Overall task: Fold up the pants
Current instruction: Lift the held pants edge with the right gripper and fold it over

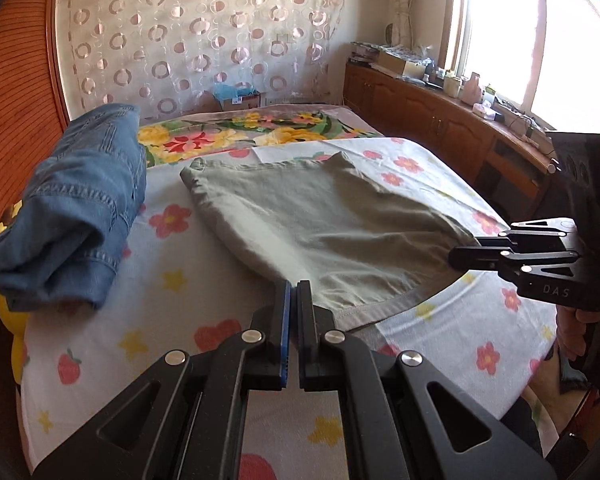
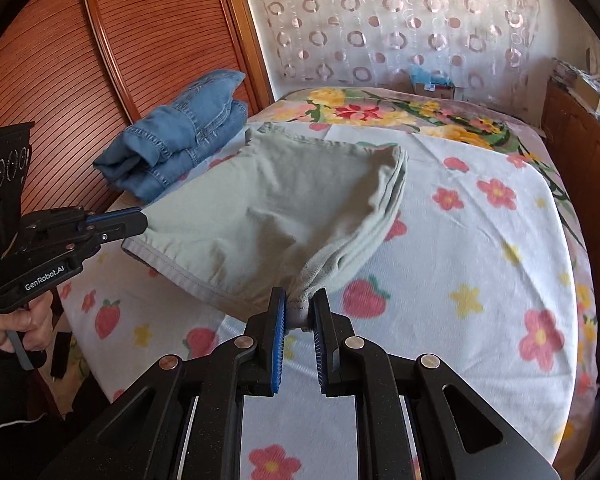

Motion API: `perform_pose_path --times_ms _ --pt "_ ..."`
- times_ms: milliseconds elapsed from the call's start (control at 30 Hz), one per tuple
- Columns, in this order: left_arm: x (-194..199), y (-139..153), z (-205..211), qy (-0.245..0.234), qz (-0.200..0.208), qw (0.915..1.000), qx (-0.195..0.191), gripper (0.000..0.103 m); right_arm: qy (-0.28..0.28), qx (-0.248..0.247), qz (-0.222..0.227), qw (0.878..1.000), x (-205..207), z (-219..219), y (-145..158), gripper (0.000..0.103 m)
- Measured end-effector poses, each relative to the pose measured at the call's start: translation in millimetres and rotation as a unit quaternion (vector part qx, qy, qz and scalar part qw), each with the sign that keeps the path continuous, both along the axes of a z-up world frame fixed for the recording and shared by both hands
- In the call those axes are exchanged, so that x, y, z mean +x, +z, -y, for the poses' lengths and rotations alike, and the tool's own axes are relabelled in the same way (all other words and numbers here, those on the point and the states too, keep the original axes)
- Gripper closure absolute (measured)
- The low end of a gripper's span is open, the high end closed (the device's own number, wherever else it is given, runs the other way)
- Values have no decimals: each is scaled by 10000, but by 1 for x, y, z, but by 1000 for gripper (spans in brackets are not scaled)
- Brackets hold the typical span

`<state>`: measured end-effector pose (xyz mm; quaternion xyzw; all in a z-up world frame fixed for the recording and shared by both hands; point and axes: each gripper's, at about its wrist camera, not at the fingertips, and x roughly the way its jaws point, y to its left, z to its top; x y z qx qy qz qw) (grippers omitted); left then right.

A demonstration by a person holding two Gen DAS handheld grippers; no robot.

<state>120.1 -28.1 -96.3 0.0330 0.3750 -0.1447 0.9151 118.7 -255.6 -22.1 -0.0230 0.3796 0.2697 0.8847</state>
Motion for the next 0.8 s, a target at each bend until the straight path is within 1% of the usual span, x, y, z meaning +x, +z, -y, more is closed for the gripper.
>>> perform_pose_path --times_ms 33,100,167,267,400,500,600,633,700,733,767,800 --pt "-4 0 -3 -11 -5 10000 -14 99 7 29 3 10000 -9 1 -2 90" --pt "-12 -2 -5 -3 -38 10000 -72 99 17 133 -28 9999 -12 4 -2 90" --pt "-19 -4 -5 -20 -64 9999 -80 99 16 213 -59 9998 -23 15 -2 90" --pt "-30 -10 -3 -66 -115 9999 -83 99 2 217 -39 9998 -35 18 -7 90" --pt "-32 -23 -4 -103 -292 9994 -127 99 -60 227 -120 9997 -42 21 -15 90" --pt "-32 -31 -2 -89 -352 9993 -98 99 -143 158 -141 9997 -39 19 -22 90" --pt "-32 -36 -1 -55 -427 9990 -88 98 -276 -64 -31 9996 -40 15 -27 89" --pt "-29 -37 -4 -40 -458 9989 -88 96 -281 -93 -2 9996 -40 13 -28 86" --pt "-27 -40 -7 24 -507 9987 -49 87 -337 -115 55 9993 -39 13 -30 84" --pt "-26 -42 -9 47 -542 9985 -52 84 -365 -127 76 9992 -39 12 -31 82" --pt "-25 -44 -11 78 -591 9982 -71 77 -404 -128 85 9991 -38 12 -31 80" --pt "-24 -46 -13 116 -619 9980 -84 67 -424 -129 81 9990 -38 12 -31 79"
